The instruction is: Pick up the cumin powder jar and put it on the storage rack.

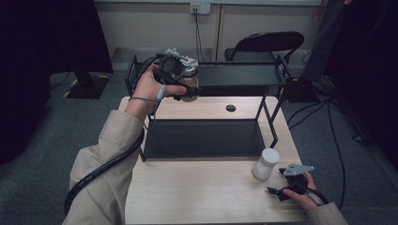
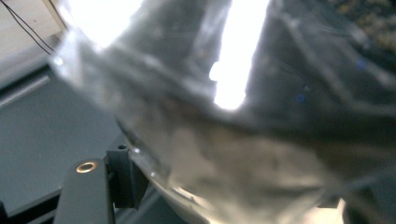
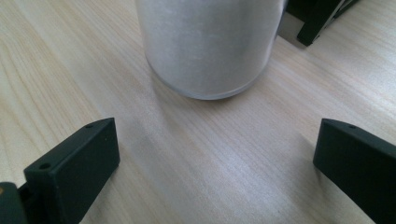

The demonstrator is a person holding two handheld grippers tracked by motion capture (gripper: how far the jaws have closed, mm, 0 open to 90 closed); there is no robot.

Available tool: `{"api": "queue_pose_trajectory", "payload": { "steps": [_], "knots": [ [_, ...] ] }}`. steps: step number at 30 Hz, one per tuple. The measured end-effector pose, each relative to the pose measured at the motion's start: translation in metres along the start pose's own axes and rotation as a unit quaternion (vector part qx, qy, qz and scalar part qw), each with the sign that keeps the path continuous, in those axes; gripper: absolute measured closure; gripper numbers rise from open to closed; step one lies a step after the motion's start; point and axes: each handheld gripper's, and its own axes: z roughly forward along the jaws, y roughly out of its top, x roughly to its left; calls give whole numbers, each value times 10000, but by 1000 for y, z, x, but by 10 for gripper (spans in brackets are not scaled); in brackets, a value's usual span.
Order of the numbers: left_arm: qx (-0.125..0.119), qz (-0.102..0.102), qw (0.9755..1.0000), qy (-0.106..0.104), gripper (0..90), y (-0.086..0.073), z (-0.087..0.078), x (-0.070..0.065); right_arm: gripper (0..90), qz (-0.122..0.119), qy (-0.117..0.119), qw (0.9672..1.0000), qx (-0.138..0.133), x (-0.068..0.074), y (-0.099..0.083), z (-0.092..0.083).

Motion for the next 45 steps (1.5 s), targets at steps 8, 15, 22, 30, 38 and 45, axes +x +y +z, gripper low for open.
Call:
{"api": "queue_pose_trajectory", "payload": {
  "steps": [8,15,22,30,38,45],
  "knots": [
    [-8,-137,9996,264,303,24,14,2,0,7,5,10000,14,0,0,0],
    [75,-269,9984,487,303,39,30,8,0,-6,5,10000,9,0,0,0],
    [67,-407,9965,721,303,41,42,12,0,-2,13,10000,9,0,0,0],
    [113,-538,9949,841,303,39,54,15,0,-8,17,10000,9,-1,0,0],
    [106,-558,9948,845,303,40,63,15,0,-8,17,10000,9,-1,0,0],
    [54,-586,9949,817,303,40,67,15,0,-10,20,10000,9,-1,0,0]
  ]
}}
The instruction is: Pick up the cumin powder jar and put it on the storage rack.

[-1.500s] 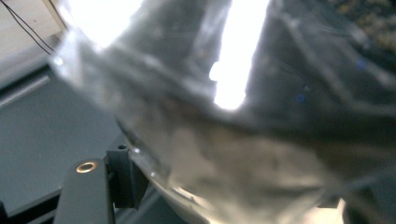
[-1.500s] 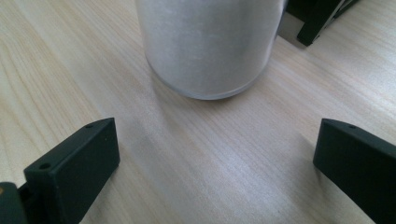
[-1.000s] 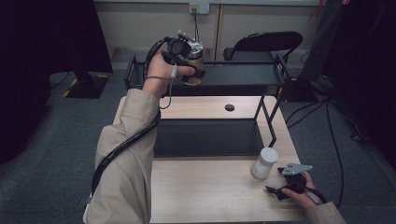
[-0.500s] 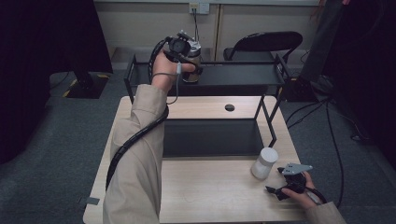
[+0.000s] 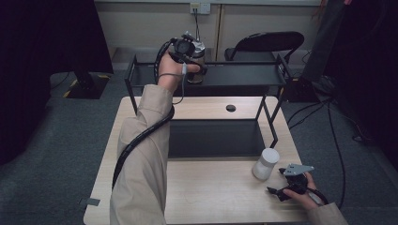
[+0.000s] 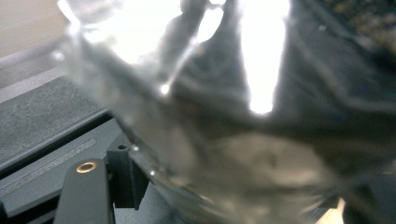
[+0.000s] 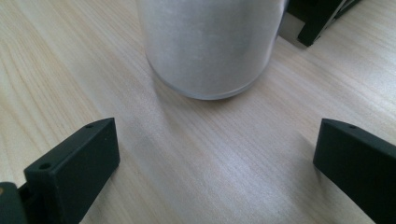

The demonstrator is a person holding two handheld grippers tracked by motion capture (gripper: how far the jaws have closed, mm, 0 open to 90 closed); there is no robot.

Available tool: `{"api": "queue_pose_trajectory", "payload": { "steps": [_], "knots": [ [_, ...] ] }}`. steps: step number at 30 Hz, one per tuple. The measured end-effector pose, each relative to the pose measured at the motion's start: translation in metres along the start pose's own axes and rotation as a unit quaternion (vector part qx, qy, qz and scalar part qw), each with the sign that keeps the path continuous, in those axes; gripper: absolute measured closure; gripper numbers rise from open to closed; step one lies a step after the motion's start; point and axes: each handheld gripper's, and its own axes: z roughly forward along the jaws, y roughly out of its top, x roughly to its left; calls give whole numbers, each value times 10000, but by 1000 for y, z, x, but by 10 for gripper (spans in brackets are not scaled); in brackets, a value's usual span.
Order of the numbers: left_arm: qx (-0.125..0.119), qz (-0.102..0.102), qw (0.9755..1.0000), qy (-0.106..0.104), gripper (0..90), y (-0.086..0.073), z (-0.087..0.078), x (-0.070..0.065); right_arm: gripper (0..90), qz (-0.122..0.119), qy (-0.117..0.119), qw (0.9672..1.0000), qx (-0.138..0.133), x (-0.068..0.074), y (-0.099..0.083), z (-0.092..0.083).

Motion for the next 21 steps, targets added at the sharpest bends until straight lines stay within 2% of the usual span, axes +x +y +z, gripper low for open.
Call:
{"api": "queue_pose_trajectory", "payload": {
  "steps": [17,21],
  "knots": [
    [-77,-85,9999,89,298,-3,1,-2,0,-1,1,10000,0,0,0,0],
    [-98,-111,9998,161,268,-5,0,-4,0,-1,0,10000,0,0,0,0]
  ]
}}
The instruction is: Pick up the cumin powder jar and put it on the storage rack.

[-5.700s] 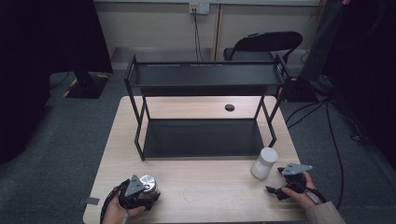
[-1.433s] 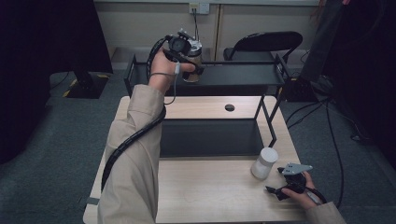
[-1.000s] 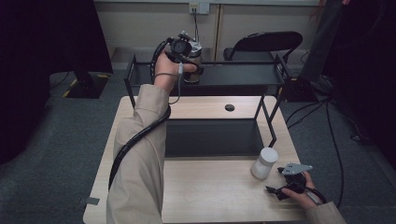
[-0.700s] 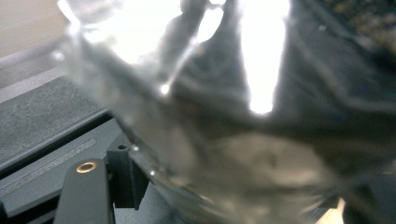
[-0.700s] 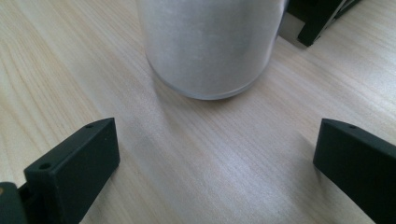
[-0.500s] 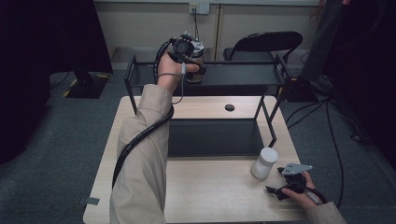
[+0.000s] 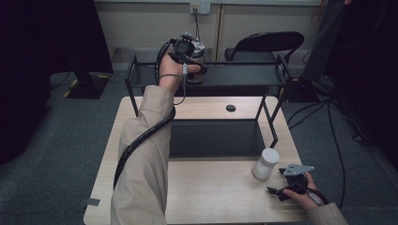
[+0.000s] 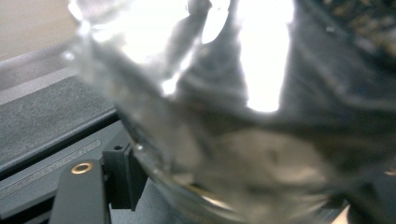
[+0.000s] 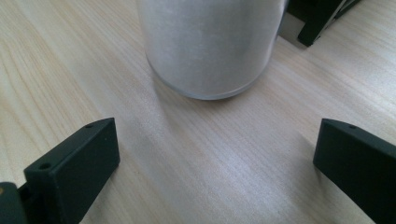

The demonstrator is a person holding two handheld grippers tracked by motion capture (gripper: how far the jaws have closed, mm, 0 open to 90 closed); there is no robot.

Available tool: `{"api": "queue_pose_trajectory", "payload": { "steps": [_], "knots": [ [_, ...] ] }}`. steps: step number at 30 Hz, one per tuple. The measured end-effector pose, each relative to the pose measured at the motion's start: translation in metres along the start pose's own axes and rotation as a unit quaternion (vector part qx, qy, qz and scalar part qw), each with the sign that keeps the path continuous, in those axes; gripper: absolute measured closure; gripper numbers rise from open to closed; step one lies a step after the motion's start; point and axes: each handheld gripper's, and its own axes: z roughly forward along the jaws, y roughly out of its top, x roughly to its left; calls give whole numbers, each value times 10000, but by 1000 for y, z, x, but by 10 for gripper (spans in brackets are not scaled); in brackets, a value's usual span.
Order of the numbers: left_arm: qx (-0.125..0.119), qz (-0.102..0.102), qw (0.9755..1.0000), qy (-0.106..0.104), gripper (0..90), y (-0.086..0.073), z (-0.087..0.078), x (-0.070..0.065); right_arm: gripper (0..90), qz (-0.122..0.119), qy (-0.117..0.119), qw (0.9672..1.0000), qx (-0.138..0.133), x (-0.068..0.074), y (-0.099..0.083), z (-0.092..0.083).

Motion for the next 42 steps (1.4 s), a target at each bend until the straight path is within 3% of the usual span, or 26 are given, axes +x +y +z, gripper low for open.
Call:
{"api": "queue_pose_trajectory", "payload": {
  "steps": [10,13,16,19,23,27,42],
  "knots": [
    [9,-175,9998,49,128,-6,-8,0,0,0,0,10000,0,0,0,0],
    [-14,-156,9999,-25,77,-8,-14,1,0,-1,0,10000,-1,0,0,0],
    [-28,-89,9999,86,55,-10,-18,-3,0,0,0,10000,1,0,0,0],
    [-84,-104,9999,1,7,-16,-22,-2,0,1,0,10000,0,0,0,0],
    [-143,-30,9999,-30,8,-24,-28,-1,0,0,0,10000,0,0,0,0],
    [-192,-87,9998,7,9,-30,-31,1,0,-17,-4,10000,-9,0,0,0],
    [-348,158,9991,-159,9,-53,-52,2,0,-5,-5,10000,-12,0,0,0]
  ]
}}
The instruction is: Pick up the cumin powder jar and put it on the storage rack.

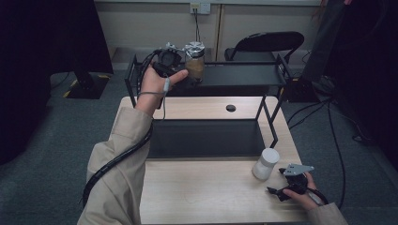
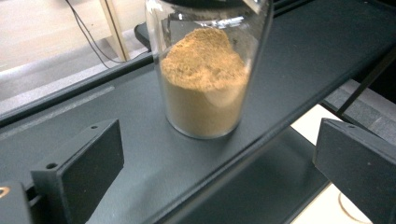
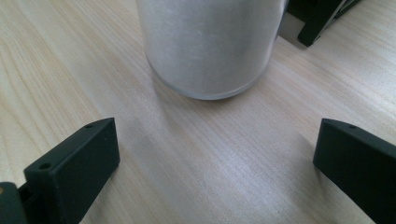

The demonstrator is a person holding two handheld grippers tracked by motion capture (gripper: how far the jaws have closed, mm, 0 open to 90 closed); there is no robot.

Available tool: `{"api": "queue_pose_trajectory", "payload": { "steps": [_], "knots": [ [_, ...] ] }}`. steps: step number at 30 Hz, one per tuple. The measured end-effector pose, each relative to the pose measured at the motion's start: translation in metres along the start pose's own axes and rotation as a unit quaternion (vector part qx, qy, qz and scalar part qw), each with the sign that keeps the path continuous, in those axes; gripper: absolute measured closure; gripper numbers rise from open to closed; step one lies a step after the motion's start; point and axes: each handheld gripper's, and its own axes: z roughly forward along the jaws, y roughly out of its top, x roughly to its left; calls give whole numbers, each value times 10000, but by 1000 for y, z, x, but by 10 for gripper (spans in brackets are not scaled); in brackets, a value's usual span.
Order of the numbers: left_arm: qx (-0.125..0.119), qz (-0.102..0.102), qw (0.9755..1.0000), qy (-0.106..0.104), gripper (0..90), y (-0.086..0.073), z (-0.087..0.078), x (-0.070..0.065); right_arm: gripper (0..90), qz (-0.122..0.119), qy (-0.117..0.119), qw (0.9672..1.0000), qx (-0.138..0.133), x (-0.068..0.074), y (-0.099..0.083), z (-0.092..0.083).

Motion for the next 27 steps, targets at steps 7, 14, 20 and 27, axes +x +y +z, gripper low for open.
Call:
{"api": "queue_pose_trajectory", "payload": {
  "steps": [7,14,20,27],
  "knots": [
    [-24,127,9999,-50,9,-17,-10,-1,0,1,0,10000,1,0,0,0],
    [12,200,9998,-20,10,-40,-19,-1,0,0,-1,10000,1,0,0,0],
    [28,140,9999,-96,9,-63,-22,1,0,5,-1,10000,-9,0,0,0],
    [63,105,9999,-117,9,-87,-24,5,0,-7,-4,10000,-12,0,0,0]
  ]
}}
